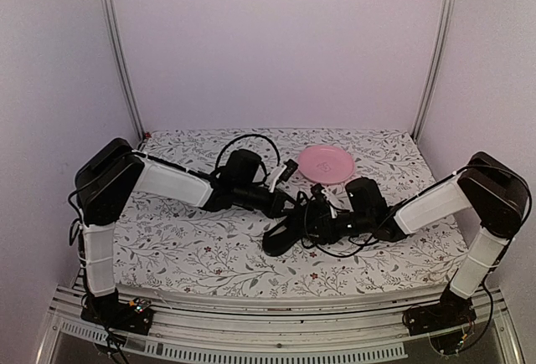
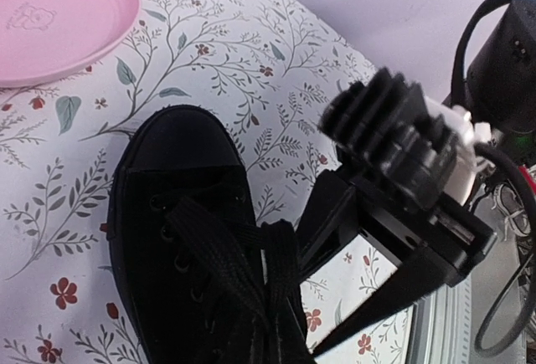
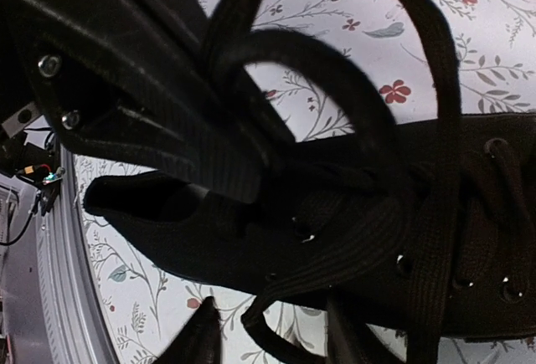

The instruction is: Tie the shoes

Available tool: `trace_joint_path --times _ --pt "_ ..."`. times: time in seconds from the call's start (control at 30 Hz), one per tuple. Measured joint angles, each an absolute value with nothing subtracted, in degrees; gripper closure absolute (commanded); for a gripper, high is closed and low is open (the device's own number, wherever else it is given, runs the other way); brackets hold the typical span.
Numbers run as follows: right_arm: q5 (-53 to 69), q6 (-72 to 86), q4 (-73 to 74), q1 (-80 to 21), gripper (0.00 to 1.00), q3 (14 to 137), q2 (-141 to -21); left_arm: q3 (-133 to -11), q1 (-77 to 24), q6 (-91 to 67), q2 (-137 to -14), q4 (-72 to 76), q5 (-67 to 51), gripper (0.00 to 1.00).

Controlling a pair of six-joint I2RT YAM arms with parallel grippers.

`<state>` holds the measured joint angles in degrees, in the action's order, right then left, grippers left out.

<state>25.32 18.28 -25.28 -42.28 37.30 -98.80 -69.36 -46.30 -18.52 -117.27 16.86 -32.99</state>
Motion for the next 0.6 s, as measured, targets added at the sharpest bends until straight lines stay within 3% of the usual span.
trace_joint_path --times 0.07,0.13,0.6 --pt "23.59 19.25 -25.21 -42.39 0.89 37.98 -99.44 -69.36 -46.30 -18.55 -117.40 16.84 -32.97 1.00" --pt "21.06 20.80 -24.84 -42.46 0.97 38.09 -99.61 -69.34 -46.24 -18.61 -117.38 16.93 -32.95 1.00" --pt "1.10 18.74 -6.26 -41.19 0.98 44.62 -84.12 -69.21 -44.47 -16.14 -117.40 15.75 -35.81 1.00"
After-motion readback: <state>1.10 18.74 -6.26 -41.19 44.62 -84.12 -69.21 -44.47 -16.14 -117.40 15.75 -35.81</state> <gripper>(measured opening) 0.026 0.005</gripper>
